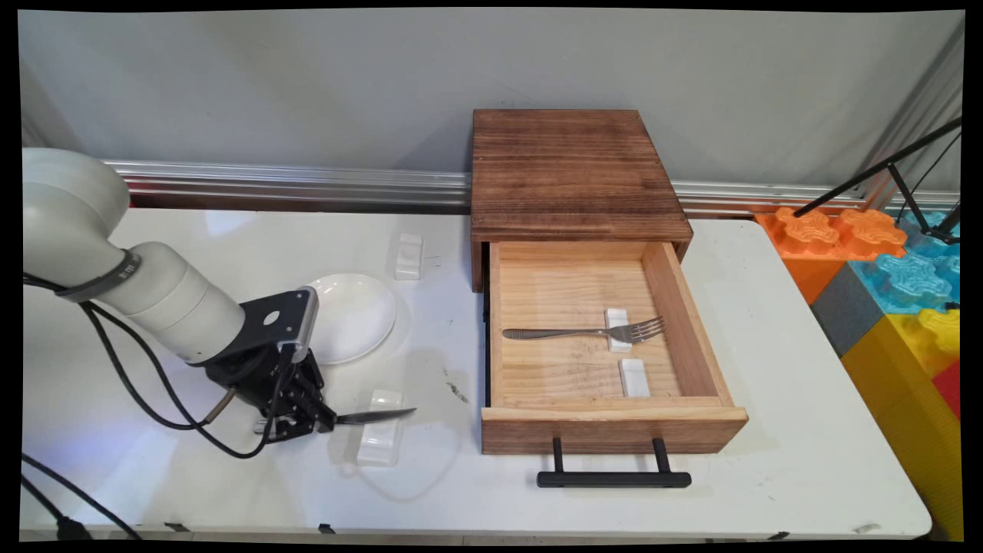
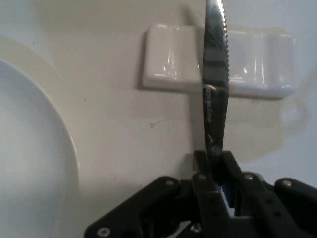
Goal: Place the picked object into the drawer
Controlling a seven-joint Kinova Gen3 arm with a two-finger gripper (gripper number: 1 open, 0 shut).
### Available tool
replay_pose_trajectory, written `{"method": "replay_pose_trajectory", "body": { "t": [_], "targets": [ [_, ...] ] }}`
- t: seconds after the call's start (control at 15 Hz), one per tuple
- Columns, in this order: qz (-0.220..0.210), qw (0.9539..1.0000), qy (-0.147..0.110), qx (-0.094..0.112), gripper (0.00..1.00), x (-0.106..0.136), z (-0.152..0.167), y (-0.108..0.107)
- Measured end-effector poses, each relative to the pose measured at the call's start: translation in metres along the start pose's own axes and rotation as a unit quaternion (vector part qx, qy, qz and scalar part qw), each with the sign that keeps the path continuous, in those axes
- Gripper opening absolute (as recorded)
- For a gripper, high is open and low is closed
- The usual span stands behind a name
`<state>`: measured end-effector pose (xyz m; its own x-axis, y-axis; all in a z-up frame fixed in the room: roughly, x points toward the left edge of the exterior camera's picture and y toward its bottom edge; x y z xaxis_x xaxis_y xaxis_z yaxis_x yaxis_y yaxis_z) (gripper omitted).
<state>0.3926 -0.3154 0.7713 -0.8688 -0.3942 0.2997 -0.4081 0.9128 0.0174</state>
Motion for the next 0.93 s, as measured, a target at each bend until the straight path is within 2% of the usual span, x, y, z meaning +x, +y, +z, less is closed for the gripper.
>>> {"method": "replay_pose_trajectory", "body": {
  "t": [0.27, 0.53, 0.93],
  "targets": [
    [0.001, 1.0, -0.002, -0.001, 0.0, -0.003, -0.004, 0.0],
    [0.002, 1.0, 0.007, 0.003, 0.0, 0.005, -0.014, -0.002],
    [0.008, 0.9997, 0.019, 0.009, 0.0, 0.022, -0.05, -0.007]
  ]
}}
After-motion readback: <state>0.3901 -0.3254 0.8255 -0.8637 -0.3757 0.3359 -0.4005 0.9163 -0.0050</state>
